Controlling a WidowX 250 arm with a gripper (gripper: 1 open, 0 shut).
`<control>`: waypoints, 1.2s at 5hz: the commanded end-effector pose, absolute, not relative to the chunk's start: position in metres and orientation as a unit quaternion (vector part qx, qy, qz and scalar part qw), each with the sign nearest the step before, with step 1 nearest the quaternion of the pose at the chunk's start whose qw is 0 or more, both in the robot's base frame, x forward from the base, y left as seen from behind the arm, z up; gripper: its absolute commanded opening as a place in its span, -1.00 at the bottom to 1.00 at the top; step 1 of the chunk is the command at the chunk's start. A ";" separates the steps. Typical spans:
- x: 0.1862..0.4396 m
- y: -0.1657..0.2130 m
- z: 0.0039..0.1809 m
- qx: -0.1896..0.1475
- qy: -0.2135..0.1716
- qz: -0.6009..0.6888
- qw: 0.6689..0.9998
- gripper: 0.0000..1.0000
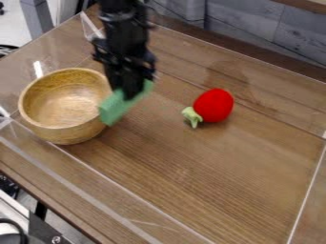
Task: Put the green stick in the brown bowl
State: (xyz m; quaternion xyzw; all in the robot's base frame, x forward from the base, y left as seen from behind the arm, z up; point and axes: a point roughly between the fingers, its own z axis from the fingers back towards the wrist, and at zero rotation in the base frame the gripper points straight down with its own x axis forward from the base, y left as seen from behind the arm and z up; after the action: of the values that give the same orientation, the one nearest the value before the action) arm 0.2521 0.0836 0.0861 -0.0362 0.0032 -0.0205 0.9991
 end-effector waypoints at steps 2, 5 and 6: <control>0.253 0.136 0.097 -0.014 -0.024 -0.017 0.999 -1.00; 0.264 0.133 0.085 -0.019 -0.022 0.005 1.000 -1.00; 0.266 0.133 0.083 -0.021 -0.021 0.008 1.000 -1.00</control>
State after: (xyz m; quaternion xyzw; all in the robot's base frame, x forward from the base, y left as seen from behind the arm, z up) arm 0.2580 0.1307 0.0726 -0.0310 -0.0022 0.0124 0.9994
